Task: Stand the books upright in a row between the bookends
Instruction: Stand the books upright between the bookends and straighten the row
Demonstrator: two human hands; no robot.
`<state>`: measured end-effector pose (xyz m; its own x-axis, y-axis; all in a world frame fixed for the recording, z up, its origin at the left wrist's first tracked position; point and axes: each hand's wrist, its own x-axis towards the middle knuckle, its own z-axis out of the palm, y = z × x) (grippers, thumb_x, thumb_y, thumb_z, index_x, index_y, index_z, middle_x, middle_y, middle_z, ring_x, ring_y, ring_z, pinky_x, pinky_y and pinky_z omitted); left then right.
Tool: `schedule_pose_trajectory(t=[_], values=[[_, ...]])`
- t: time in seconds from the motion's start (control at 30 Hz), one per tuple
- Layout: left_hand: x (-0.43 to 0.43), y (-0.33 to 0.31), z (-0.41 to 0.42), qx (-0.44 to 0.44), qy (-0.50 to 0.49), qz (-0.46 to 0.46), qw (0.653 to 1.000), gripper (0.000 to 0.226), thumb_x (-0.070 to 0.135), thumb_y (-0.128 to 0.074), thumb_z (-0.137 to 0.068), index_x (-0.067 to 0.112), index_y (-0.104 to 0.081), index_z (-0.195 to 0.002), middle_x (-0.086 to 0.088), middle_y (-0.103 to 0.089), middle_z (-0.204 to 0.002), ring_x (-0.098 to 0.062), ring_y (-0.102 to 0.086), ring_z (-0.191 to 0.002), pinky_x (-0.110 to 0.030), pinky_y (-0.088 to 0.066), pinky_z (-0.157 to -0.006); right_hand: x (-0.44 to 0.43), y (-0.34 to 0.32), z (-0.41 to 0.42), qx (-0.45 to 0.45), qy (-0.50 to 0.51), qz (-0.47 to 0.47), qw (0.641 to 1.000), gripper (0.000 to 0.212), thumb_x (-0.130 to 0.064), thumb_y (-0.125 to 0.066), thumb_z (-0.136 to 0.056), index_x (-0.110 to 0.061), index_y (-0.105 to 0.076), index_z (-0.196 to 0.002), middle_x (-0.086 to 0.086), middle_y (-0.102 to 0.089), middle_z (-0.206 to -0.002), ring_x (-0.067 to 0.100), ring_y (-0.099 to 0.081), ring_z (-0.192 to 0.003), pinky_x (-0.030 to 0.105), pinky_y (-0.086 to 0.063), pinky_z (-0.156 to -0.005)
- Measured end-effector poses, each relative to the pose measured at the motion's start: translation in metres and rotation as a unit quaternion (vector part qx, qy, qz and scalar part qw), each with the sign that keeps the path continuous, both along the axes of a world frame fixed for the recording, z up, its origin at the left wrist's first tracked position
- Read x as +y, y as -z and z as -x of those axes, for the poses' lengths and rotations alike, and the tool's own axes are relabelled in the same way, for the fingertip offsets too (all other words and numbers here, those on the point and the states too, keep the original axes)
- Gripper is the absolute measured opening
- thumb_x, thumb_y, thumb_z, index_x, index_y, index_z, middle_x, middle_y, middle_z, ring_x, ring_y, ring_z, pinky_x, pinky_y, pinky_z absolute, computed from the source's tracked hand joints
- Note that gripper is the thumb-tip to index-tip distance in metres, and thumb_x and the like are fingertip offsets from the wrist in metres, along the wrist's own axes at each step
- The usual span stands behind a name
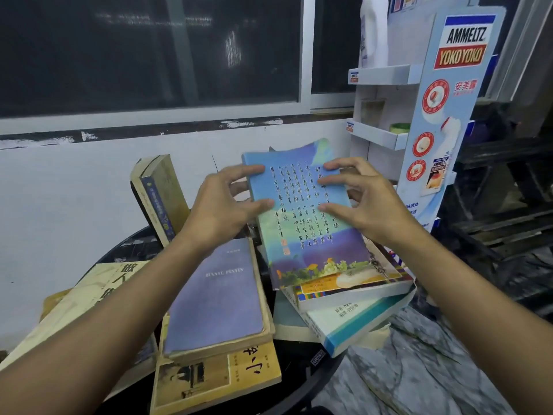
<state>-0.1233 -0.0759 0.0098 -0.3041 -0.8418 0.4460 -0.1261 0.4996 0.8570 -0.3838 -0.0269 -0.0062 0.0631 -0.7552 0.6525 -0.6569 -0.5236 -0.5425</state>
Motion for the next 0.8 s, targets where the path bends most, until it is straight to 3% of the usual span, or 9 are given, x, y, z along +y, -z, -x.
schedule_pose_trajectory(t=[0.2, 0.33, 0.47, 0.63, 0.8], values=[[-0.001, -0.008, -0.005, -0.016, 0.001, 0.122, 0.992, 0.056, 0.005, -0.082, -0.083, 0.026, -0.066, -0.132, 0.010, -0.049, -0.140, -0.016, -0.066, -0.115, -0.024, -0.057, -0.093, -0.009, -0.009, -0.004, 0.030, 0.033, 0.098, 0.994, 0.040, -0.014, -0.085, -0.081, -0.015, -0.073, -0.119, 0.004, -0.048, -0.131, 0.015, -0.052, -0.126, 0.043, -0.057, -0.092], [0.001, -0.003, -0.007, -0.012, 0.009, 0.159, 0.987, 0.052, 0.008, -0.079, -0.085, 0.027, -0.066, -0.132, 0.010, -0.048, -0.142, -0.016, -0.060, -0.124, -0.027, -0.056, -0.097, -0.009, -0.005, -0.009, 0.053, 0.058, 0.120, 0.990, 0.047, -0.018, -0.085, -0.082, -0.018, -0.069, -0.126, 0.006, -0.043, -0.136, 0.019, -0.048, -0.126, 0.043, -0.054, -0.098], [0.007, 0.002, -0.008, 0.003, 0.048, 0.146, 0.988, 0.050, 0.005, -0.075, -0.088, 0.024, -0.063, -0.133, 0.009, -0.049, -0.144, -0.017, -0.065, -0.119, -0.031, -0.059, -0.091, -0.004, -0.004, -0.013, 0.091, 0.075, 0.095, 0.989, 0.059, -0.028, -0.085, -0.081, -0.022, -0.061, -0.135, 0.005, -0.036, -0.146, 0.016, -0.041, -0.132, 0.023, -0.037, -0.113], [0.021, 0.008, 0.000, 0.054, 0.122, 0.115, 0.984, 0.056, -0.005, -0.069, -0.089, 0.022, -0.056, -0.136, 0.002, -0.054, -0.142, -0.020, -0.068, -0.117, -0.037, -0.061, -0.090, 0.011, -0.008, -0.025, 0.098, 0.081, 0.064, 0.990, 0.068, -0.043, -0.076, -0.086, -0.029, -0.049, -0.146, -0.005, -0.039, -0.147, 0.016, -0.036, -0.138, 0.047, -0.034, -0.116], [0.033, 0.017, 0.009, 0.077, 0.144, 0.106, 0.981, 0.069, -0.004, -0.071, -0.088, 0.027, -0.042, -0.142, -0.007, -0.059, -0.138, -0.022, -0.068, -0.118, -0.039, -0.061, -0.088, 0.036, -0.016, -0.039, 0.071, 0.014, 0.020, 0.997, 0.076, -0.045, -0.073, -0.088, -0.031, -0.037, -0.154, -0.010, -0.039, -0.145, 0.002, -0.038, -0.138, 0.029, -0.041, -0.113]])
